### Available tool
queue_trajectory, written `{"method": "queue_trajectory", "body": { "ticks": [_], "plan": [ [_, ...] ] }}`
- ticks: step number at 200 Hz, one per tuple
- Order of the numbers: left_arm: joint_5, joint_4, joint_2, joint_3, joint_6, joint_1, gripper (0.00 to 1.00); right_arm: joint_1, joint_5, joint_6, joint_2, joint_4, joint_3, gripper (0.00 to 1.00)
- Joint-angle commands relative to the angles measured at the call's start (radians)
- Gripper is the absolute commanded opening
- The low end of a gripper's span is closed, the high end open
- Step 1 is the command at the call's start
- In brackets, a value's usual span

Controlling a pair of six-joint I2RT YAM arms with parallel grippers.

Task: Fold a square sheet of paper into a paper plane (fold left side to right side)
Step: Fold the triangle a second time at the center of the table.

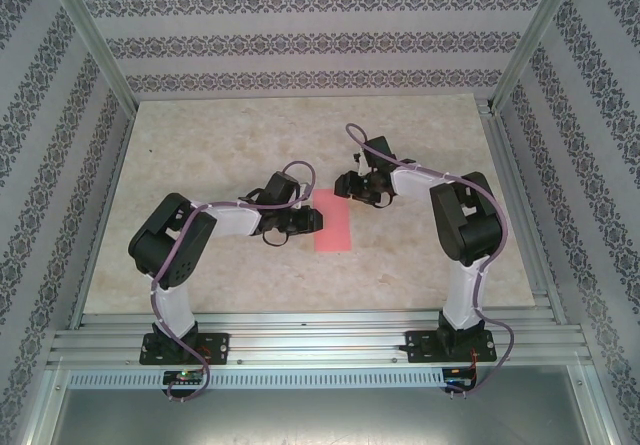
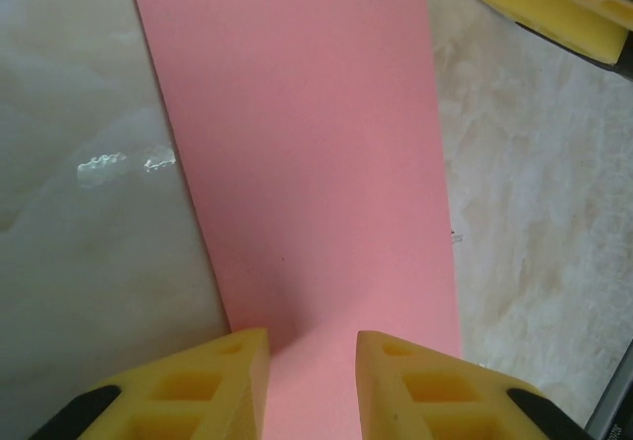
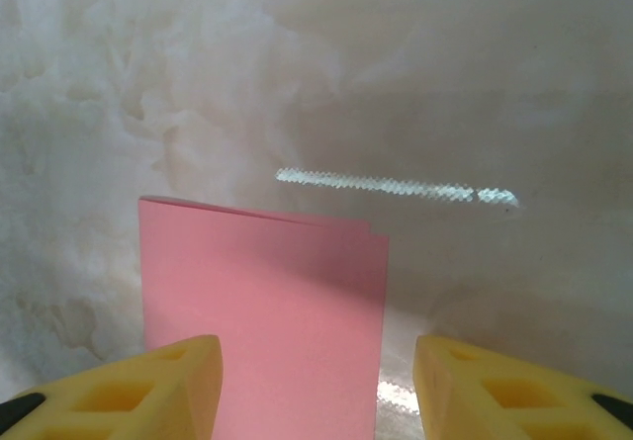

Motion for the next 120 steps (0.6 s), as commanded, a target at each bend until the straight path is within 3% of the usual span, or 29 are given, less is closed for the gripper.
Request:
{"method": "queue_trajectory", "body": {
  "ticks": [1,120],
  "plan": [
    [-0.024,0.01,0.023,0.004,0.002,-0.01,0.3,0.01,0.035,-0.02,0.027,-0.036,0.039,0.54],
    [-0.03,0.015,0.065,0.001,-0.001,-0.015,0.29,0.065,0.004,0.055,-0.03,0.004,-0.036,0.46]
  ]
}}
